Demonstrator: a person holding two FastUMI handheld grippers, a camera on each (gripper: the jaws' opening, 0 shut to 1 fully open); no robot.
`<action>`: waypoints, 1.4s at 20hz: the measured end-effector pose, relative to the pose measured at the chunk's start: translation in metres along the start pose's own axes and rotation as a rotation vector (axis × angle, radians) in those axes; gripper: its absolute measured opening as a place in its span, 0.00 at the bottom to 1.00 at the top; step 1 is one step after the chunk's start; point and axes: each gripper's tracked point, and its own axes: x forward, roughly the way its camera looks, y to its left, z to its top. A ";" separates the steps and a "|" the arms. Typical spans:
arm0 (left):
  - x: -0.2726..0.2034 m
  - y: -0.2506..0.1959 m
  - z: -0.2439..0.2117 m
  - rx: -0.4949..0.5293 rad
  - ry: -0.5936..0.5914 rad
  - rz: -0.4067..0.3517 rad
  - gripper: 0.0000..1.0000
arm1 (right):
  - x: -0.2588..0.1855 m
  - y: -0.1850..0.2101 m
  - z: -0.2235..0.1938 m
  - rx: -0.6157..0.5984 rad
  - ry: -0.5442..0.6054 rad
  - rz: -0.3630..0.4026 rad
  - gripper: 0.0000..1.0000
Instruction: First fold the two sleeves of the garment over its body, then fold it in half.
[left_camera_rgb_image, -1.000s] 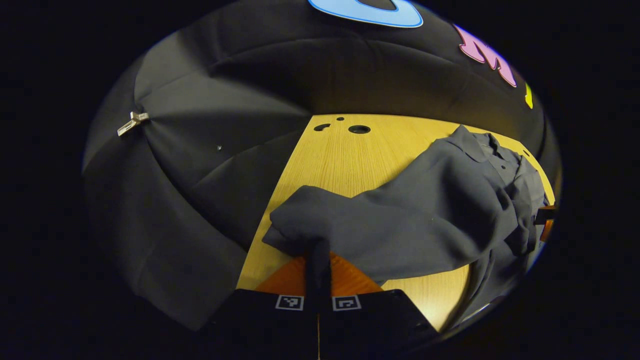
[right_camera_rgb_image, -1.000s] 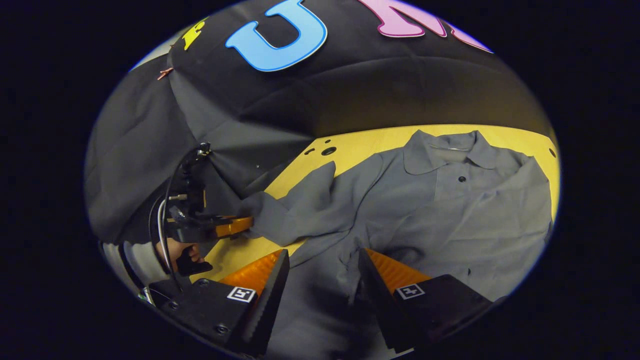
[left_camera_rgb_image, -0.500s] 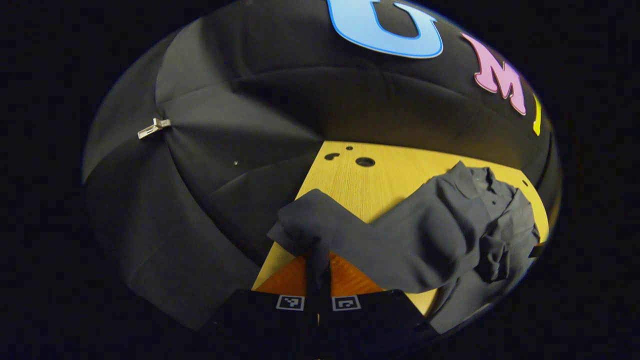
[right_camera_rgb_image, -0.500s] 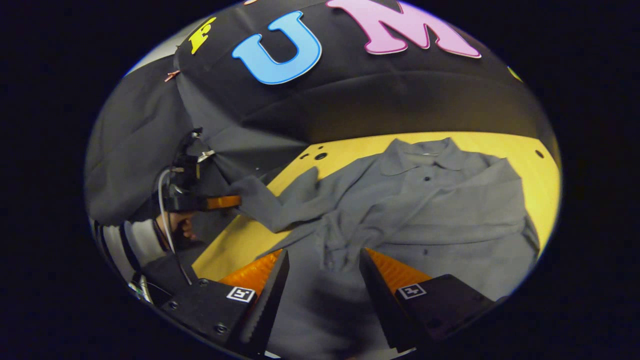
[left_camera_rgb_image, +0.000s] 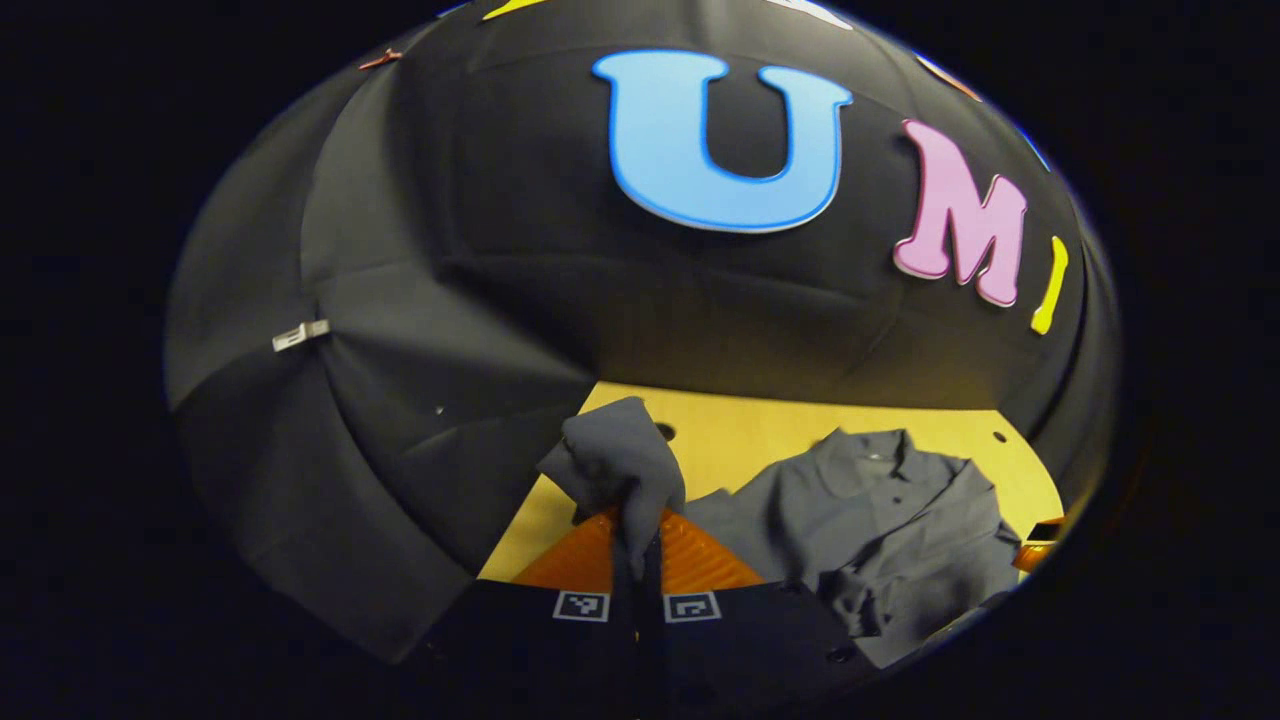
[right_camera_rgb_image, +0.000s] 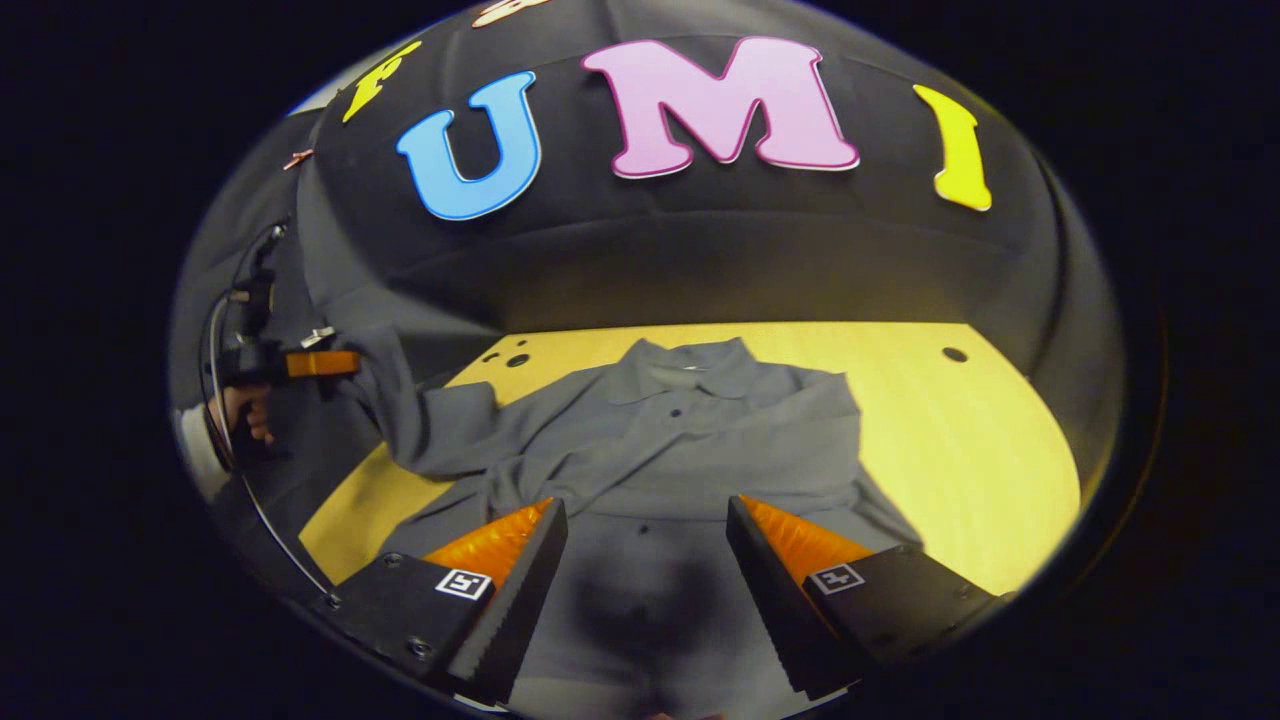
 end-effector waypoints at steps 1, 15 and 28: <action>-0.001 -0.016 0.011 -0.001 -0.018 -0.021 0.05 | -0.007 -0.010 0.002 -0.002 -0.006 -0.022 0.99; -0.005 -0.281 0.013 0.115 -0.026 -0.370 0.06 | -0.070 -0.169 -0.021 0.146 -0.013 -0.321 0.99; 0.031 -0.409 -0.133 0.282 0.157 -0.391 0.06 | -0.094 -0.249 -0.067 0.228 0.047 -0.410 0.99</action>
